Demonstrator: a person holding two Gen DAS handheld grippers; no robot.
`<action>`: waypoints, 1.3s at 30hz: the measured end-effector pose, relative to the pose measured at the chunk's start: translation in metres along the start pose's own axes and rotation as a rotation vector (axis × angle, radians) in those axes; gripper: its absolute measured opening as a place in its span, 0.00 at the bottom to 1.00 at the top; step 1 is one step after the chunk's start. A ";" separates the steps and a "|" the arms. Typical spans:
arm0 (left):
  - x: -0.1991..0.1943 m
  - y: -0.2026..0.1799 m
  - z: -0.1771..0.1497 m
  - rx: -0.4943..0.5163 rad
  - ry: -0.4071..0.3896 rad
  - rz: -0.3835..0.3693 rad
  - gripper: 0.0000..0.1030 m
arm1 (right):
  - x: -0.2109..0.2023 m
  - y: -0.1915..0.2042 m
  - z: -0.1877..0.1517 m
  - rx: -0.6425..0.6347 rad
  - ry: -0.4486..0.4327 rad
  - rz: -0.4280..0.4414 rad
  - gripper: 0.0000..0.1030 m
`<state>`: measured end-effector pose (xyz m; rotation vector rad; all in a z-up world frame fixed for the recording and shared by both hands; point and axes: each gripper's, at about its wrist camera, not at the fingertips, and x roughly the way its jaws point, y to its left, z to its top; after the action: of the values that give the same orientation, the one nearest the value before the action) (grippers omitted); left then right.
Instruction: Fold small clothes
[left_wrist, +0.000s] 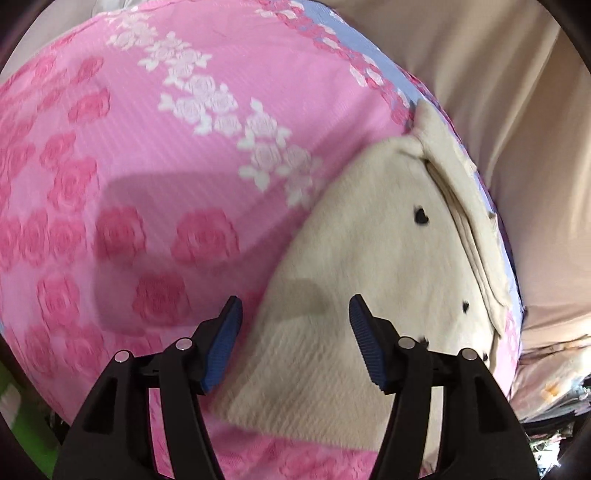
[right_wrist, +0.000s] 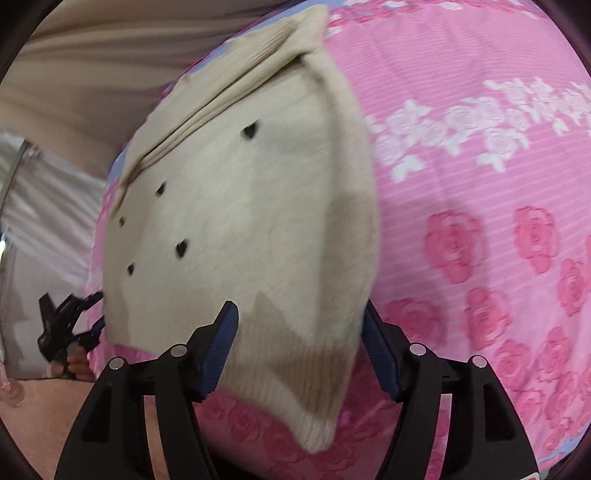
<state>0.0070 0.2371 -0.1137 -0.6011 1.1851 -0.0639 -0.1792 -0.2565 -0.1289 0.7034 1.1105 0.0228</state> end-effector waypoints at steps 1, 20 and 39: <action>-0.002 0.000 -0.006 0.001 0.002 -0.013 0.56 | 0.001 0.004 -0.004 -0.028 -0.013 0.002 0.65; -0.043 -0.004 -0.078 -0.143 0.103 -0.150 0.06 | -0.085 -0.028 0.001 -0.126 -0.074 -0.006 0.09; -0.043 0.009 -0.157 -0.082 0.258 -0.004 0.70 | -0.072 -0.081 -0.041 -0.014 0.166 -0.025 0.42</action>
<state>-0.1509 0.1959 -0.1195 -0.6819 1.4420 -0.0986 -0.2723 -0.3247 -0.1239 0.6839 1.2765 0.0680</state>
